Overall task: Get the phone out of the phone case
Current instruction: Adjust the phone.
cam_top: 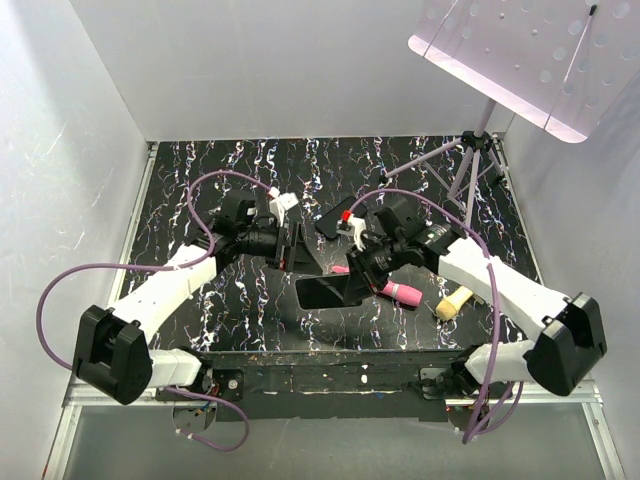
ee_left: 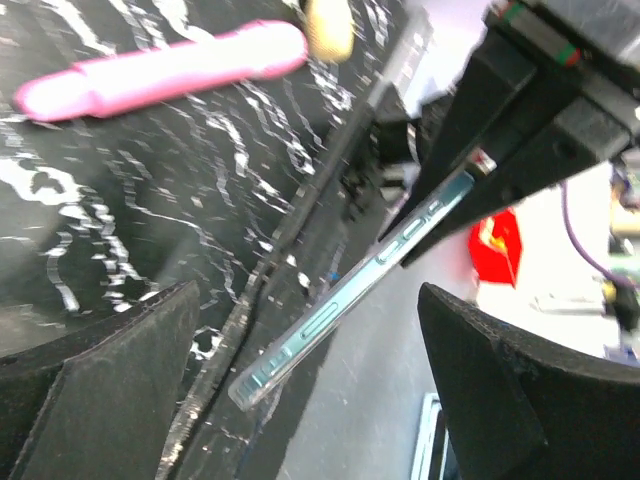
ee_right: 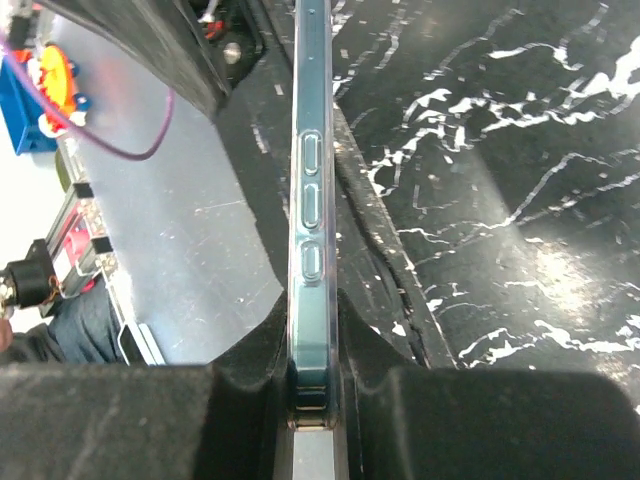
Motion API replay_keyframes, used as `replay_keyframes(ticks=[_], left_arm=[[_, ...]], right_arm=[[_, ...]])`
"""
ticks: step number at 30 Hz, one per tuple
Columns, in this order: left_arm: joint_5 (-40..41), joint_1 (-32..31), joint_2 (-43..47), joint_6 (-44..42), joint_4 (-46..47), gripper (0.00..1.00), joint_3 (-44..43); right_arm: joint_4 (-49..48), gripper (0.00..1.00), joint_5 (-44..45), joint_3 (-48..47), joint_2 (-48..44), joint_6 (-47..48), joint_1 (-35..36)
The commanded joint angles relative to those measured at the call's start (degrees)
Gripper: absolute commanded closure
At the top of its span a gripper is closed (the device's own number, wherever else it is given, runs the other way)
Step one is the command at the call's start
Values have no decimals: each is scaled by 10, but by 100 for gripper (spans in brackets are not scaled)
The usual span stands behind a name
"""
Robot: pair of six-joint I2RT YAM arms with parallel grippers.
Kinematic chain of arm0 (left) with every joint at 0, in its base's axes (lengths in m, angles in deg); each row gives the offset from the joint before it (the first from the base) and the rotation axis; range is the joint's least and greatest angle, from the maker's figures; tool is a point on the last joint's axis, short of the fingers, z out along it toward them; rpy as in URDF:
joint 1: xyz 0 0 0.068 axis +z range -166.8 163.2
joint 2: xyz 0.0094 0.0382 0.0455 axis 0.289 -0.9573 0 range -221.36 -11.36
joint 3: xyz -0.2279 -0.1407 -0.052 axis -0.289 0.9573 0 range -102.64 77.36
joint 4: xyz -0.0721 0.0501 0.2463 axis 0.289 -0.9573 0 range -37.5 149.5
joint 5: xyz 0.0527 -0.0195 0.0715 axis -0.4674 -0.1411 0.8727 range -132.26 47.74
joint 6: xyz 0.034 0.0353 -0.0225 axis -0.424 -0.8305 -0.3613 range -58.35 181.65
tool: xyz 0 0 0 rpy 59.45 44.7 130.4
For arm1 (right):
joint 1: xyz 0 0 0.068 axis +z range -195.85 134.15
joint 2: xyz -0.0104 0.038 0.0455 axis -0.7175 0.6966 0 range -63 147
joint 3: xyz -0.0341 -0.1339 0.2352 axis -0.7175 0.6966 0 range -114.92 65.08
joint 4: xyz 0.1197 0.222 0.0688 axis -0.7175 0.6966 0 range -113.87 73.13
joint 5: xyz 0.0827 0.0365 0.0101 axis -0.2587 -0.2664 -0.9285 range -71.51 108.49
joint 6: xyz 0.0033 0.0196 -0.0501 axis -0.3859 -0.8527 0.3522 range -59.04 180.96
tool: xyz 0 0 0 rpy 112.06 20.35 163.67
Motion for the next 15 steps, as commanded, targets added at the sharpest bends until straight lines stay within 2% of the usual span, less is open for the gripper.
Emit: replay_keyframes(ticks=[1, 5, 9, 12, 14, 15], left_arm=[[-153, -18, 16, -42, 52, 12, 18], [-195, -53, 11, -25, 84, 13, 37], [-215, -96, -8, -22, 90, 20, 41], [-238, -98, -20, -4, 106, 32, 38], [-248, -98, -25, -4, 107, 49, 28], [-250, -98, -27, -4, 106, 52, 23]], right_arm=[[-14, 99, -109, 21, -49, 45, -5], [-14, 99, -144, 26, -59, 60, -8], [-29, 99, -206, 19, -72, 57, -30], [-31, 99, -253, 8, -72, 59, -51], [-24, 99, -261, 4, -69, 65, -52], [-23, 99, -266, 3, -65, 68, -52]])
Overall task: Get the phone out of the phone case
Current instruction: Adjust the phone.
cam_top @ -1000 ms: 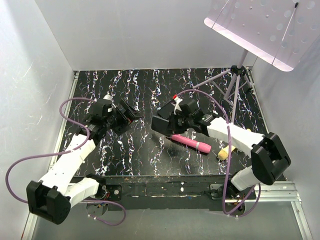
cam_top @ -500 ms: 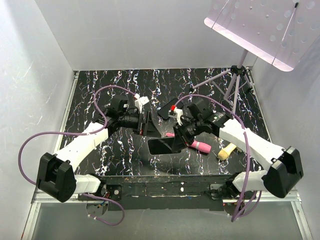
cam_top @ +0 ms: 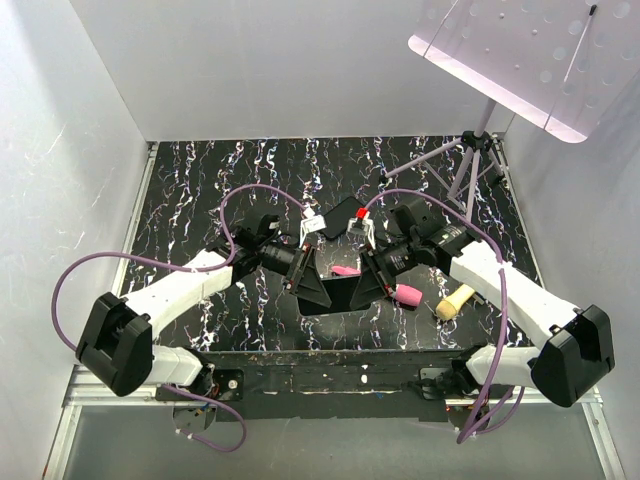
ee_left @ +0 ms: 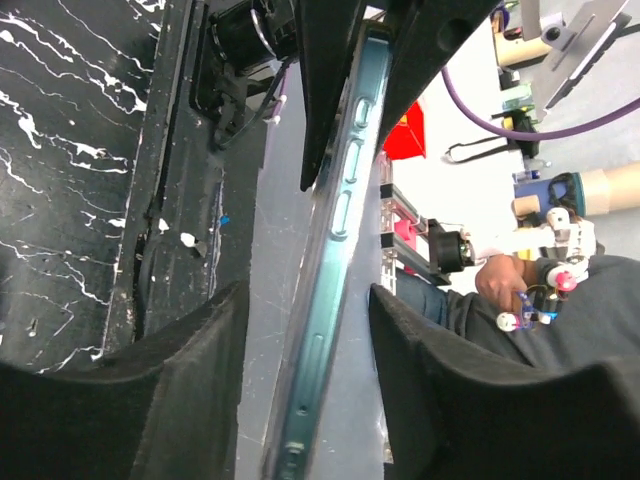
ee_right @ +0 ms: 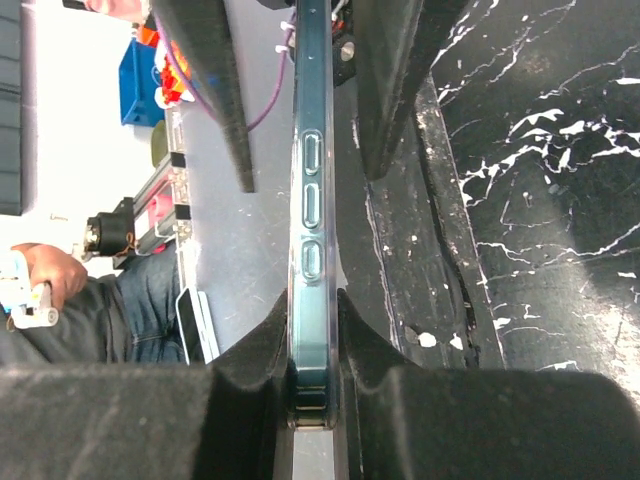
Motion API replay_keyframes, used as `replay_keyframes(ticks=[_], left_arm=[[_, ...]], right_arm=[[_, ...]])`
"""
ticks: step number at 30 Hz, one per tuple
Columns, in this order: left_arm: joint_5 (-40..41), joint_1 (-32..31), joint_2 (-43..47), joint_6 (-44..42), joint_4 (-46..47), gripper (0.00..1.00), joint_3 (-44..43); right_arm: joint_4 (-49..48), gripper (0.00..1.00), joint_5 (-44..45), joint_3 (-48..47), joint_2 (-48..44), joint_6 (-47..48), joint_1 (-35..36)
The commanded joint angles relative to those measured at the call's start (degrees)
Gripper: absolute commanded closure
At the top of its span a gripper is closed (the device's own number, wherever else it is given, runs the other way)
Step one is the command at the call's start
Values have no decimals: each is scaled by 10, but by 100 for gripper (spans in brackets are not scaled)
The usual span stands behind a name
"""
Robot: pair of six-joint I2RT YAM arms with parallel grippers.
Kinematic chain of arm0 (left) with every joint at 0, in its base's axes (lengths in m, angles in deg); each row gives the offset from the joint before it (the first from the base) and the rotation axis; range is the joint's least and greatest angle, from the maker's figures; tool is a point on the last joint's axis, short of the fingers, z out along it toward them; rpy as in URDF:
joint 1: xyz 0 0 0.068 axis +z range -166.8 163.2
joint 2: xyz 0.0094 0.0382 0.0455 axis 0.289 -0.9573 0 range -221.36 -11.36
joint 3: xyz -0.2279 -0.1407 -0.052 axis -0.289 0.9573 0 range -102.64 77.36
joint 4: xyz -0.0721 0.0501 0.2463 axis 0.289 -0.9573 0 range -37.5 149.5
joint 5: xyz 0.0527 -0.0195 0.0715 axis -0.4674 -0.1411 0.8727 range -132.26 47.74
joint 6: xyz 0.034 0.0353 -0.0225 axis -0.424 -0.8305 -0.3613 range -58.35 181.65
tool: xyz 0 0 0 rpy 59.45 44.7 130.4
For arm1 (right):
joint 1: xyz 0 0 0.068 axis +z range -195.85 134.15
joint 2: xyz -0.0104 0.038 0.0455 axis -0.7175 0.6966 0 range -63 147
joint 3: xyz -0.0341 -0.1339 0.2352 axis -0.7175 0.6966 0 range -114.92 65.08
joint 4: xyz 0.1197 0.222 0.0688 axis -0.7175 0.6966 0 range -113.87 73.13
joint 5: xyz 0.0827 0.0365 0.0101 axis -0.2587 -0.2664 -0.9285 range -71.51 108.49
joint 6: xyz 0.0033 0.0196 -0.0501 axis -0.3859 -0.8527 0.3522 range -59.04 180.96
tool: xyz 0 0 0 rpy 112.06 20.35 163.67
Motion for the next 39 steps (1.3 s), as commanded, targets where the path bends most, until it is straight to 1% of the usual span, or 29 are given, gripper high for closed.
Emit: replay_keyframes(ticks=[1, 3, 4, 5, 6, 8, 9, 11, 13, 15, 16, 18, 19, 21, 22, 24, 25, 26, 27, 28, 29, 32, 34, 39], left_arm=[[-48, 1, -6, 4, 25, 59, -19], [-48, 1, -10, 13, 30, 69, -24], [-49, 1, -11, 15, 32, 81, -27], [-50, 1, -12, 15, 33, 95, -28], [-48, 1, -11, 17, 33, 100, -29], [-47, 2, -10, 24, 38, 100, -33], [-48, 1, -8, 25, 40, 100, -35], [-43, 1, -1, 32, 44, 100, -38], [-27, 3, 10, 48, 51, 100, -43], [9, 11, 17, 65, 55, 100, -48], [28, 17, 21, 76, 58, 100, -50], [83, 32, 29, 109, 67, 100, -49], [113, 41, 33, 128, 63, 100, -48], [165, 53, 49, 190, 110, 100, -24], [181, 56, 58, 225, 161, 100, -8], [227, 56, 83, 286, 227, 100, 28], [282, 56, 114, 349, 275, 100, 67], [299, 53, 126, 376, 319, 100, 86], [314, 51, 135, 408, 368, 100, 109], [320, 49, 141, 421, 396, 100, 123], [326, 49, 145, 424, 409, 100, 131], [338, 49, 158, 421, 393, 100, 137], [351, 49, 164, 427, 413, 100, 146], [359, 48, 156, 452, 454, 100, 155]], right_arm=[[-21, 99, -93, -29, -9, 22, -6], [-16, 99, -99, -30, -5, 25, -6], [-16, 99, -97, -31, -7, 24, -6], [-18, 99, -93, -30, -10, 21, -6], [-25, 99, -91, -28, -14, 17, -6], [-29, 97, -79, -25, -20, 13, -8], [-31, 90, -71, -24, -21, 9, -8], [-41, 73, -57, -22, -21, -9, -17], [-72, 45, -63, -10, -22, -42, -33], [-121, 41, -50, 7, -26, -95, -51], [-147, 41, -40, 14, -28, -125, -62], [-221, 33, -31, 35, -28, -198, -80], [-250, 30, -21, 43, -29, -228, -88], [-309, 30, 22, 64, -35, -304, -101], [-358, 30, 26, 80, -36, -349, -107], [-476, 30, 23, 113, -34, -461, -109], [-638, 30, 17, 157, -29, -581, -109], [-740, 31, 22, 189, -22, -639, -109], [-814, 32, 29, 203, -10, -694, -109], [-884, 32, 32, 209, 3, -739, -109], [-922, 33, 37, 208, 20, -767, -110], [-973, 38, 51, 193, 64, -818, -110], [-1022, 41, 70, 197, 88, -846, -110], [-1020, 48, 94, 178, 120, -861, -107]])
